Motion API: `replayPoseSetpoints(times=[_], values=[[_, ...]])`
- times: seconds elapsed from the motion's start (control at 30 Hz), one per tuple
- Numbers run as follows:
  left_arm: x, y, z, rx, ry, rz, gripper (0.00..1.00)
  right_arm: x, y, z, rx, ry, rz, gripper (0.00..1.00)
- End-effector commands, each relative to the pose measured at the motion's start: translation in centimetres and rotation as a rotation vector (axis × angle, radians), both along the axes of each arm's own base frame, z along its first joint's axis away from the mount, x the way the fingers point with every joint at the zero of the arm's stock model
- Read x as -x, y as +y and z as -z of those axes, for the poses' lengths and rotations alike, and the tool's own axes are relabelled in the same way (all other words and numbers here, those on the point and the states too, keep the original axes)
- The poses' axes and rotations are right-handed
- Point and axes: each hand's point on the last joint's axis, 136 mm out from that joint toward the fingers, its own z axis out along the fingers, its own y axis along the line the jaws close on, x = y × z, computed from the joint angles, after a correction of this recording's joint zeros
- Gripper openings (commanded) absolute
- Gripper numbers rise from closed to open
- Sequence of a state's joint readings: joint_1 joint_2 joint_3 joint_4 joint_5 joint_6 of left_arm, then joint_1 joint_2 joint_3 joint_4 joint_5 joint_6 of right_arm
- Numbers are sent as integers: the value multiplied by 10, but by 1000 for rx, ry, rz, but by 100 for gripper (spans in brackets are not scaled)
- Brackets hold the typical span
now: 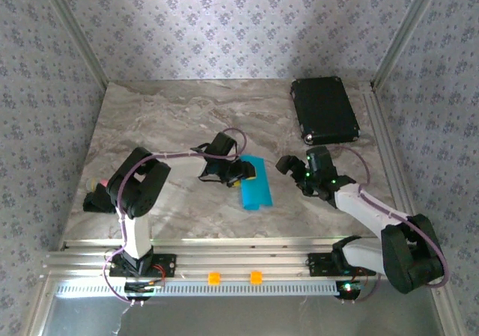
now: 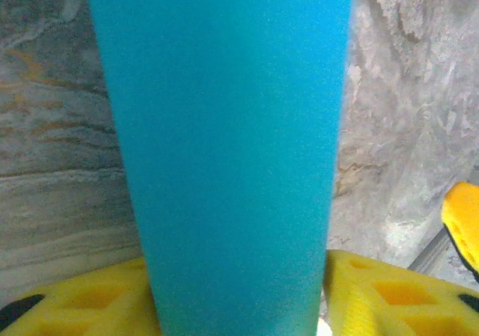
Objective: Fold a paper plane with a square sheet of paper (pick it up from the middle)
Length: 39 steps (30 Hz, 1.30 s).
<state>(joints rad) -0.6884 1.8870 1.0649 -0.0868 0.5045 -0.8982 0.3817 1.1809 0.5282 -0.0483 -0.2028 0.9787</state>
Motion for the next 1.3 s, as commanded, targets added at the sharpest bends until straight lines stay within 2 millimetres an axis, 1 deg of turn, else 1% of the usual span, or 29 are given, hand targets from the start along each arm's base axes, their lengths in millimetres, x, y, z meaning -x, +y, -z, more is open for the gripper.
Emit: replayPoseSetpoints(times=[0.0, 0.13, 0.27, 0.37, 0.5, 0.57, 0.7, 0.87, 0.97, 1.13, 1.2, 1.27], values=[[-2, 12, -3, -87, -34, 32, 60, -5, 4, -11, -1, -34, -16, 98], [-4, 24, -9, -158, -74, 38, 67, -2, 5, -9, 0, -37, -31, 96], [-3, 38, -14, -222, -106, 48, 69, 2, 12, -5, -25, -24, -71, 94], [-2, 49, -14, -281, -116, 57, 68, 2, 18, -1, -49, -11, -90, 89], [2, 55, -9, -314, -116, 84, 64, -1, 25, 2, -73, -5, -101, 85], [4, 56, -5, -328, -109, 98, 63, -2, 28, 2, -77, -7, -109, 84], [4, 66, 4, -387, -88, 87, 63, -3, 32, 2, -79, -6, -123, 84], [1, 64, 7, -378, -80, 44, 63, -1, 33, 5, -76, 1, -128, 84], [1, 64, 10, -375, -72, 25, 61, -1, 32, 7, -72, 4, -125, 84], [5, 59, 17, -355, -64, 72, 59, -1, 31, 8, -66, 2, -122, 84], [7, 58, 19, -361, -64, 103, 60, -1, 31, 9, -64, 4, -120, 84], [6, 64, 23, -402, -55, 100, 64, 0, 31, 11, -61, 10, -118, 84]])
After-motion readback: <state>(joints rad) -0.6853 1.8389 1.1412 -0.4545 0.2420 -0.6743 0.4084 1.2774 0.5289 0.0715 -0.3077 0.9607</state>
